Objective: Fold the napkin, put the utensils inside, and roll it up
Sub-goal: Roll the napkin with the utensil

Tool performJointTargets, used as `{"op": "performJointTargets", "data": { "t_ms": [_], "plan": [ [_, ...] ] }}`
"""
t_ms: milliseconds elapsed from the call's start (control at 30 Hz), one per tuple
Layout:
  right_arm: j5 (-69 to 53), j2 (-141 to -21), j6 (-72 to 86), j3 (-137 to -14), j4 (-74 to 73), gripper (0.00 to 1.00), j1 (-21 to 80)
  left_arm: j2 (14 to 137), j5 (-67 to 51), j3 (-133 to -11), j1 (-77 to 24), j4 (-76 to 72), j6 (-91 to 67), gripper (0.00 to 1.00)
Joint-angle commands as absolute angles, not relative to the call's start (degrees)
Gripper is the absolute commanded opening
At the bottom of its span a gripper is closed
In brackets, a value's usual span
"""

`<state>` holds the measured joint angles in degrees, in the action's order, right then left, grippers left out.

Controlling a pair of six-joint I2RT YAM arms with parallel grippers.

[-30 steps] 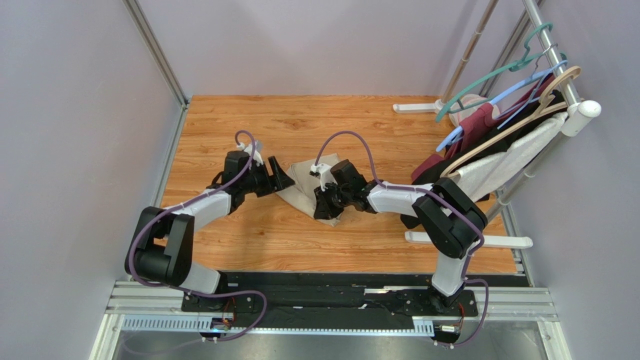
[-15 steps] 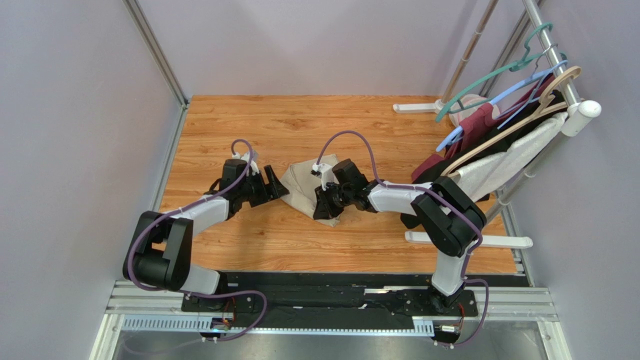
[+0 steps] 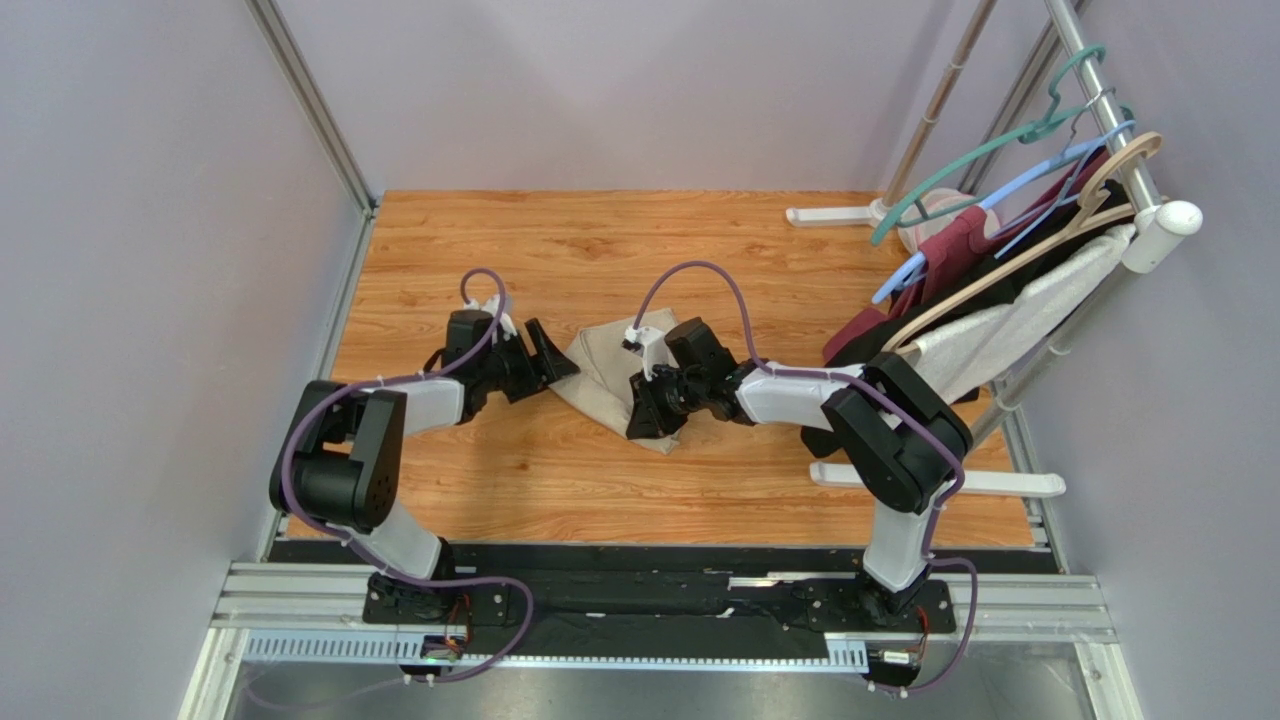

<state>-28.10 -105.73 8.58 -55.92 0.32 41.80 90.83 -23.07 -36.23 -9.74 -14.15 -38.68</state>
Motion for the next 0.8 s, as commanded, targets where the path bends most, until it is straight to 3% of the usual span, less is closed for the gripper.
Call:
{"op": "performJointTargets", "data": {
  "t_ms": [0,300,333,367,433,500,567,767],
  "plan": [
    [-26.7,-110.9,7.6,-52.3,-8.2,0.03,43.2,94.0,-24.1,-36.5,-9.0,-17.0,-41.0,0.76],
    [-26.9,-111.0,7.5,-52.5,-8.5,0.03,43.2,95.0,-24.3,-36.6,-9.0,-18.1,-41.2,0.55],
    [-26.6,-110.9,7.4,-52.6,-8.6,0.04,43.2,95.1,-24.4,-36.8,-9.0,-18.0,-40.9,0.44],
    [-26.5,-110.5,7.5,-52.5,-8.7,0.04,43.2,95.1,-24.5,-36.9,-9.0,-17.7,-40.8,0.40],
    [-25.8,-109.9,7.5,-52.7,-9.3,0.10,43.2,95.2,-24.9,-37.4,-9.0,-17.0,-39.8,0.23],
    [-25.0,-108.4,7.5,-53.3,-11.2,0.26,43.3,95.3,-25.5,-37.7,-9.0,-16.2,-38.9,0.10],
    [-23.1,-106.8,7.3,-54.6,-13.6,0.36,43.6,95.5,-25.9,-38.6,-9.0,-14.6,-38.1,0.06],
    [-14.5,-99.6,6.4,-60.6,-19.9,0.50,45.7,96.9,-27.5,-41.5,-9.0,-9.9,-35.1,0.05]
  ]
}}
